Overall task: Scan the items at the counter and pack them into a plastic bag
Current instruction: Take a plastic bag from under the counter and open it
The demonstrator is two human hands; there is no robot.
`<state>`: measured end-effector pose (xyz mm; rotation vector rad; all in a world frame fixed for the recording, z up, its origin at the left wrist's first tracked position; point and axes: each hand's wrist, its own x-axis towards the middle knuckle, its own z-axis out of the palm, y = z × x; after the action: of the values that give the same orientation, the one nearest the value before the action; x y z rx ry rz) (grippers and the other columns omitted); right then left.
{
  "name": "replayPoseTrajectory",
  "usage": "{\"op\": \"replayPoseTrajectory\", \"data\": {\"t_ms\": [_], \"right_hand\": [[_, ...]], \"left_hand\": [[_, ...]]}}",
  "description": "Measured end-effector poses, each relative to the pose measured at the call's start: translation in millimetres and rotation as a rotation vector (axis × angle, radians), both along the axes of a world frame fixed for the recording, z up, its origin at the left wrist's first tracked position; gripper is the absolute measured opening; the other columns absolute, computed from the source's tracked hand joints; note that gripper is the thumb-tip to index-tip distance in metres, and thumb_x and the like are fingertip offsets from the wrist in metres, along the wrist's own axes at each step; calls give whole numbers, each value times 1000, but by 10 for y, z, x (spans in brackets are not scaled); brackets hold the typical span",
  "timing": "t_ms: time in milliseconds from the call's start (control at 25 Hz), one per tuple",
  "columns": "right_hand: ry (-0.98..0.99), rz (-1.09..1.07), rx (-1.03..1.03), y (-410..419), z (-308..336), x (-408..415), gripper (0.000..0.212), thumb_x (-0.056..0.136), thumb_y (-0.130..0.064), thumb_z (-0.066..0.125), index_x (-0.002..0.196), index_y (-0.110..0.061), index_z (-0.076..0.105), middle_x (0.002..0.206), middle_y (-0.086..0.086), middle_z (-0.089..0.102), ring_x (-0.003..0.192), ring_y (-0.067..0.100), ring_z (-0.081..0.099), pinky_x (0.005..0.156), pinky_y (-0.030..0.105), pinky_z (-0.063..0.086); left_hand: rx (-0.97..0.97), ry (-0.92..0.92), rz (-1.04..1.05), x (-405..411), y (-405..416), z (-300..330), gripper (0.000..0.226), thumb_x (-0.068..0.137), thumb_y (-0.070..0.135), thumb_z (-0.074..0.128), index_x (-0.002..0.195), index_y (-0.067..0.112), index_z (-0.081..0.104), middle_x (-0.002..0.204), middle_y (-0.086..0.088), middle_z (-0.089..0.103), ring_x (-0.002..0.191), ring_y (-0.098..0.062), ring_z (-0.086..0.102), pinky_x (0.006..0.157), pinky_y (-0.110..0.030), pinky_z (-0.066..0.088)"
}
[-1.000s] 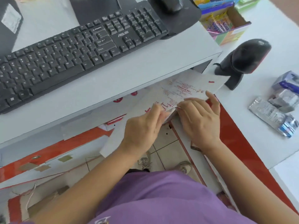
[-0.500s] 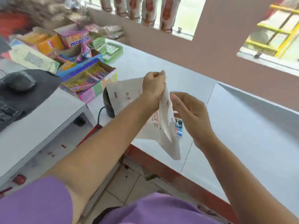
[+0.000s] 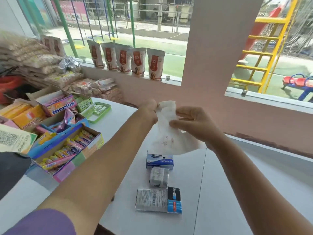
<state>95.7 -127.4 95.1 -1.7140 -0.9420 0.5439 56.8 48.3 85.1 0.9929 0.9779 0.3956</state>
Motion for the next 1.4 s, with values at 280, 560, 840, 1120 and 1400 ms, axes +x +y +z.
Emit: {"op": "replayPoseTrajectory", "data": {"t_ms": [280,560,840,1120,1400], "right_hand": [[83,-378,110,719,-330,289,15,75,-23,70,77,-9,73,85,22,74,73,25,66,66,44,55],[21,-510,84,1003,-439,203,13,71,-21,78,73,-9,72,73,14,73,70,33,71,61,47,58],[-116,-414,67,1009,-369,140,16,70,-12,81,59,-9,69,60,9,65,55,15,54,49,31,50],[183,-1082,44,536,-597,646,17,77,-15,67,68,-1,65,69,15,64,65,27,60,58,31,48],[-544,-561,-209,668,-477,563,116,55,-37,91,149,-17,25,152,10,34,138,29,32,112,43,29]], "left_hand": [[-404,-346,-148,-135,282,-26,38,94,7,26,95,-12,58,79,-21,69,66,-30,69,61,-35,58],[79,-210,-400,-320,370,-156,15,87,11,65,97,21,66,83,3,62,68,-10,53,43,-15,46],[380,-189,-198,-398,586,-205,17,82,0,68,99,-1,69,88,-10,67,78,-17,64,57,-20,59],[397,-184,97,-628,1121,-240,19,92,7,59,75,15,55,73,-3,58,50,-4,60,52,-16,54],[633,-290,-463,-380,760,-176,16,100,21,45,88,18,54,83,-3,56,76,-13,51,71,-24,43]]}}
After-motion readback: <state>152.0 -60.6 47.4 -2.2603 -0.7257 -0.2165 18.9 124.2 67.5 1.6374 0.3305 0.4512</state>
